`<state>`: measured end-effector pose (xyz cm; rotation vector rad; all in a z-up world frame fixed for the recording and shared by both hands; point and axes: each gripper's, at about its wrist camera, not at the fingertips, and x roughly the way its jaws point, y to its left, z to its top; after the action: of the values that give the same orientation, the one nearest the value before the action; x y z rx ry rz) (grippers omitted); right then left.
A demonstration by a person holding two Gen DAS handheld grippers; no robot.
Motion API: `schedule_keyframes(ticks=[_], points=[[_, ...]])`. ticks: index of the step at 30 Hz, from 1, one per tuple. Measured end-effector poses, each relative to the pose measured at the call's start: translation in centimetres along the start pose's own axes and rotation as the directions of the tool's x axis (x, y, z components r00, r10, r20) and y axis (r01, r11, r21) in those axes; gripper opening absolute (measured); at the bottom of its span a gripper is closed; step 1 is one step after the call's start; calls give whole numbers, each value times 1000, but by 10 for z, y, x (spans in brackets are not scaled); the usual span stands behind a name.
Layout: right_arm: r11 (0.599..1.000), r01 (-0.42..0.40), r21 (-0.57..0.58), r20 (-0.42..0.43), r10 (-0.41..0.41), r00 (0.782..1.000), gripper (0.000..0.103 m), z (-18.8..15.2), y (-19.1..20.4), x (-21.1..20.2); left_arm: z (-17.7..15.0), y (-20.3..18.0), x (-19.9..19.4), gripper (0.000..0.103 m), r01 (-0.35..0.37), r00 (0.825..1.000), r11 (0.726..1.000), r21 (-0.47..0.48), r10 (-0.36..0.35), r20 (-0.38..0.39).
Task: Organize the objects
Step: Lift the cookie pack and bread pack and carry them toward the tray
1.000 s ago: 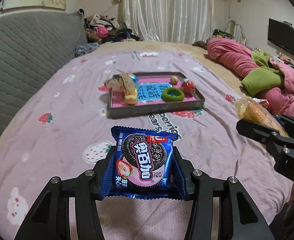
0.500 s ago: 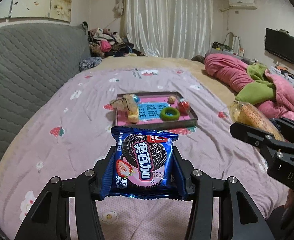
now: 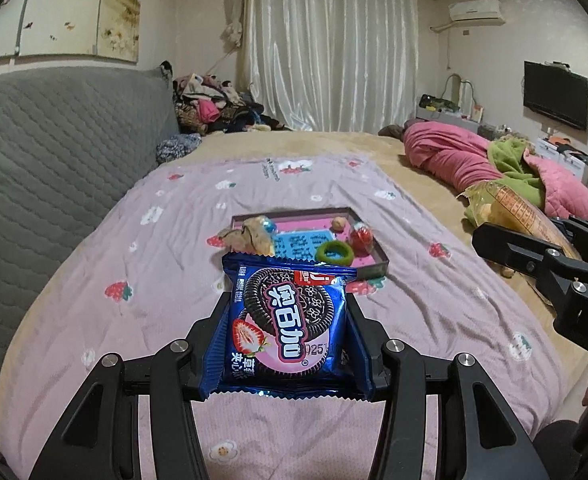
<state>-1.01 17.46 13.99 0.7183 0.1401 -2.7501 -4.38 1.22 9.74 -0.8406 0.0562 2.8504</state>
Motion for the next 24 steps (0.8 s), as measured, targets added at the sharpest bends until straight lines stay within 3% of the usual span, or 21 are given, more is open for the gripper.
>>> schedule_keyframes(ticks=[12, 24], points=[[1000, 14, -9, 23, -14, 1000, 39, 37, -19, 9, 52, -7, 15, 53, -1, 1000, 999, 36, 0, 29], [999, 17, -28, 34, -16, 999, 39, 85, -43, 51, 113, -6, 64, 53, 3, 999, 999, 32, -4, 31]])
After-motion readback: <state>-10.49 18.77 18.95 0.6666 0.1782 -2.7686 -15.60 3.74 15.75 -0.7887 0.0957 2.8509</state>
